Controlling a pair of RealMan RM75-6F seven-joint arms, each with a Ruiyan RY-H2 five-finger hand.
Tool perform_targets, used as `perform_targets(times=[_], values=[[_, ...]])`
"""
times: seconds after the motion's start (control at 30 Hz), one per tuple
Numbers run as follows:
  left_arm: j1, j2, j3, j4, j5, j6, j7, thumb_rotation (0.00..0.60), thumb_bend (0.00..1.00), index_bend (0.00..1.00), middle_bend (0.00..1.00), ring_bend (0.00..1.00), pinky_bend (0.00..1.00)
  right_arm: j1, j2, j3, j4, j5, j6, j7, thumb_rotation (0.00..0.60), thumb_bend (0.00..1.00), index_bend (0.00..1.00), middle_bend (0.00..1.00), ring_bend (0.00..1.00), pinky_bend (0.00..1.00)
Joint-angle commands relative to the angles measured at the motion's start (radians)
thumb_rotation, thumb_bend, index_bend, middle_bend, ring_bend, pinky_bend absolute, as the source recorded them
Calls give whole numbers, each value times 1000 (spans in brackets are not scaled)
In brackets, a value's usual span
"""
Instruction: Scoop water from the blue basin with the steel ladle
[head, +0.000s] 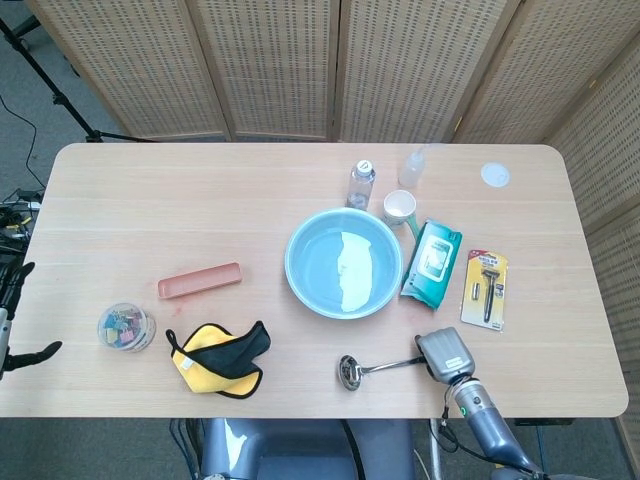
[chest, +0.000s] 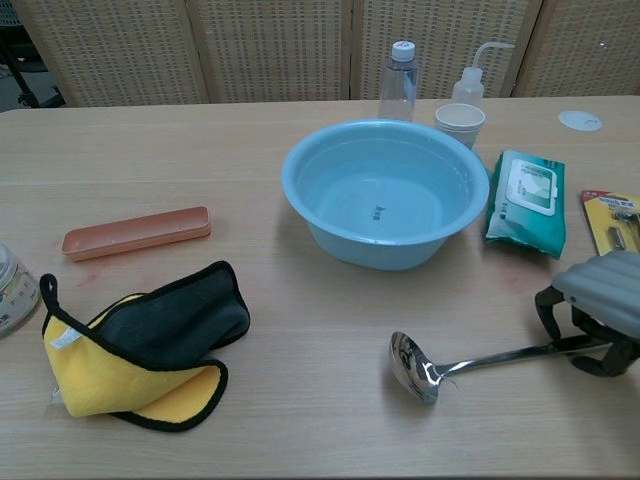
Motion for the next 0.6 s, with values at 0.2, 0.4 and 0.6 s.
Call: perform_targets(times=[0.2, 0.4, 0.6], values=[[-1, -2, 1, -1, 0, -2, 6, 600, 0, 0, 0, 0, 0, 0, -7, -8, 30, -25, 8, 51, 600, 340, 530, 906, 835, 1000], [-1, -2, 0, -2, -1, -3, 7, 600, 0, 0, 0, 0, 0, -3, -12, -10, 51, -51, 15, 99, 600, 568, 661, 916, 842, 1000], [-3, -2, 1, -2, -1, -8, 8, 600, 0, 0, 0, 0, 0, -8, 11, -12, 41, -94, 30, 165, 600, 740, 710, 916, 842, 1000]])
